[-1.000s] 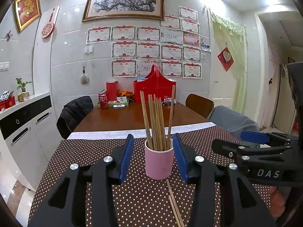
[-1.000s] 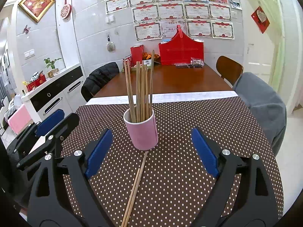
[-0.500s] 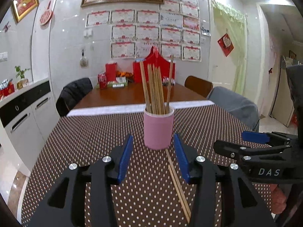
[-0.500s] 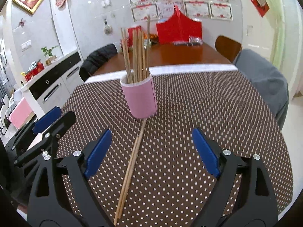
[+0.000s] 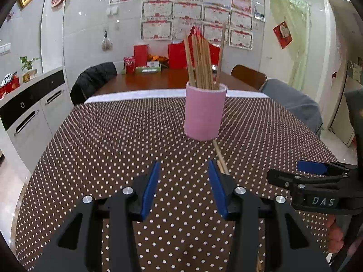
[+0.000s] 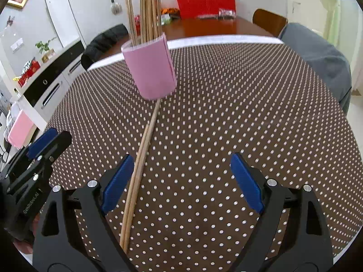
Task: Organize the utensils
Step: 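Move the right gripper back down to the remaining chopsticks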
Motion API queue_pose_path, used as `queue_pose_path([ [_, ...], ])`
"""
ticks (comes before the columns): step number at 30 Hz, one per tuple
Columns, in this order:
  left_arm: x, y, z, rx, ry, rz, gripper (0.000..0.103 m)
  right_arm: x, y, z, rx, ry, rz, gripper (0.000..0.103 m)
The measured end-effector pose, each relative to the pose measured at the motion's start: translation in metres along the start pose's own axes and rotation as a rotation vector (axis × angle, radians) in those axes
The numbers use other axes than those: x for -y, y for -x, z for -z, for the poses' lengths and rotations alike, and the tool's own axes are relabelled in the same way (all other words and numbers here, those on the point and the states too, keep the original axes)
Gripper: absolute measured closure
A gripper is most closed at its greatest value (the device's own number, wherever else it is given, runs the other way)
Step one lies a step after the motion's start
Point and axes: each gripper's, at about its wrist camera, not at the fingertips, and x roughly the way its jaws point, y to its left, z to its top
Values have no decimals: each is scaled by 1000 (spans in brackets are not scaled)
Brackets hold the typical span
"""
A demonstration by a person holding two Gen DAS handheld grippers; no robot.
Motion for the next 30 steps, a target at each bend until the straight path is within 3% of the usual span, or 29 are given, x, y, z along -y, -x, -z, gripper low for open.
queue_pose_path([
  [12,-9,-14,17,-69,21,1,58,-20,-32,13,-100,63,8,17],
  [30,-12,-27,26,-122,59,50,58,-36,-64,-4,-139,125,117,14],
])
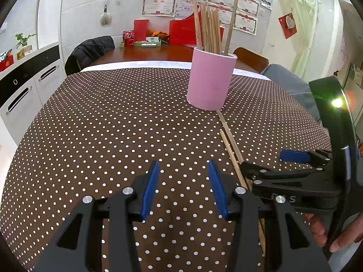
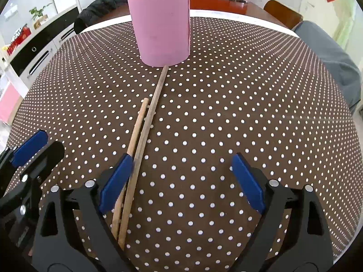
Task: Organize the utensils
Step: 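Move the right gripper back down to the remaining chopsticks, then close the right gripper on one of the last chopsticks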
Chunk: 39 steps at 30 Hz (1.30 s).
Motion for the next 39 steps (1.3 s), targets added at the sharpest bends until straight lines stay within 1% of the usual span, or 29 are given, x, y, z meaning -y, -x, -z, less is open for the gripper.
queue_pose_path([
  [1,-1,-1,0,-3,4,3,58,-2,-3,-1,-11,8,24,12],
  [3,-4,-4,0,-15,19,13,58,0,-6,-4,-5,-6,43,9],
  [6,-8,-8,0,-33,45,27,58,5,-12,-11,-10,-31,42,9],
  [8,-10,-11,0,-40,57,33,58,7,-17,-16,20,-13,29,9],
  [10,-10,-11,0,-40,63,32,58,7,-18,-19,81,3,22,28],
  [11,-11,-10,0,-38,64,30,58,8,-16,-20,97,7,19,62],
  [12,-11,-10,0,-36,64,28,58,9,-13,-21,109,18,11,92],
  [13,-11,-10,-1,-34,64,26,58,10,-13,-21,106,26,14,92],
  [16,-7,-8,-1,-25,52,23,58,17,-12,-19,107,50,-23,94],
  [19,-1,-8,-2,-24,39,31,58,28,-6,-9,99,35,-66,95],
  [26,25,-17,-4,-74,-3,95,58,47,7,11,90,-34,-158,95],
  [32,47,-28,-3,-120,-53,91,58,59,17,24,93,-81,-213,95],
  [36,58,-37,-2,-139,-100,47,58,65,18,27,90,-101,-239,95],
  [37,61,-41,-2,-160,-108,46,58,65,18,28,90,-105,-242,95],
  [39,64,-42,-3,-159,-120,36,58,66,19,28,88,-113,-250,95],
])
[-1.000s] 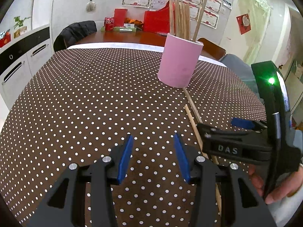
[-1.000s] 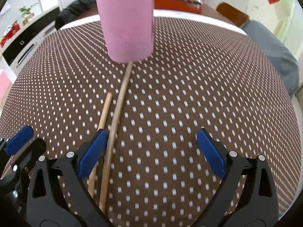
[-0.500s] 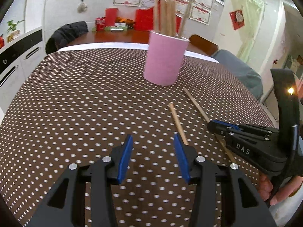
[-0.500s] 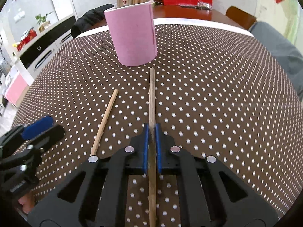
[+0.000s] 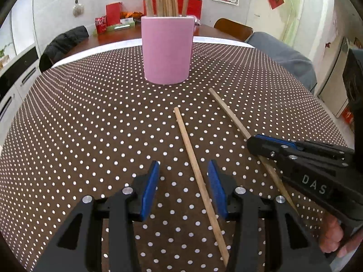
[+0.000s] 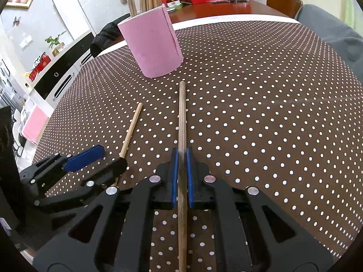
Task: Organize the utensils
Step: 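Close the right gripper on one of the last chopsticks, then lift the chopstick upright with the right gripper and lower it into the pink cup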
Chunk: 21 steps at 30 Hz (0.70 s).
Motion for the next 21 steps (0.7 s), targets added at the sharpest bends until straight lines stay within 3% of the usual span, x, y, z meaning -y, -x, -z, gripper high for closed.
queue_pose_path([
  [3,5,-4,-3,-14,-29,-20,60,6,1,-3,-3,-5,-10,95],
  [6,3,-5,-7,-24,-15,-84,95,7,2,-4,-9,-12,-22,96],
  [10,-17,-6,-14,-59,83,-14,97,10,3,-7,-15,-12,-27,96],
  [15,-27,-5,-16,-52,126,0,97,9,2,-12,-18,-15,-29,96],
  [21,-36,18,-15,64,140,65,97,2,10,-19,22,6,-36,96],
])
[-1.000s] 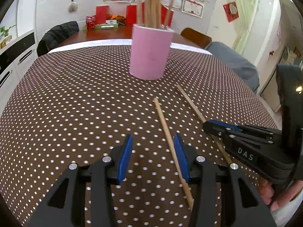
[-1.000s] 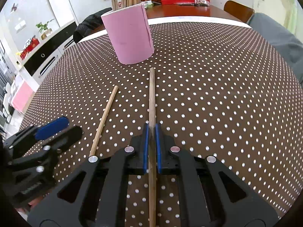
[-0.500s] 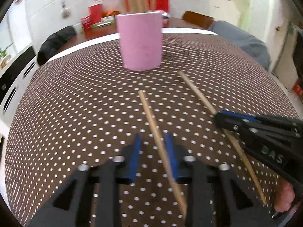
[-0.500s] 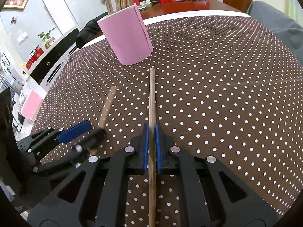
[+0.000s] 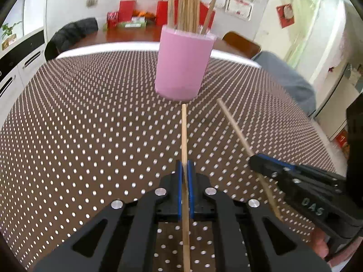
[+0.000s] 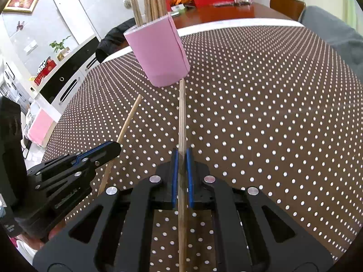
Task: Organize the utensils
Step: 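Lift the chopstick upright with the right gripper and lower it into the pink cup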
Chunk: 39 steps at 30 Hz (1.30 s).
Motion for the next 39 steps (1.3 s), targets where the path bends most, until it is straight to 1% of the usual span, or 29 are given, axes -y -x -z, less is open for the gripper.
queue_pose_path([
  [2,0,6,-1,34,11,10,97,-4,3,-2,13,7,-5,96],
  [5,-2,18,-8,97,26,4,97,-10,10,-8,47,24,-16,96],
  [9,0,36,-15,172,20,-21,97,-15,18,-14,81,25,-31,96],
  [16,15,55,-31,267,11,-11,97,-21,34,-25,156,19,-56,96],
  [20,24,65,-35,316,6,-28,97,-26,42,-28,181,28,-70,96],
  [24,31,72,-38,345,2,-15,97,-30,52,-33,219,33,-90,96],
  [32,37,85,-54,405,-4,7,97,-36,76,-48,337,48,-127,96],
  [36,40,90,-61,436,-15,0,97,-37,83,-58,388,45,-132,96],
  [39,40,92,-69,453,-8,1,97,-39,85,-66,414,52,-153,96],
])
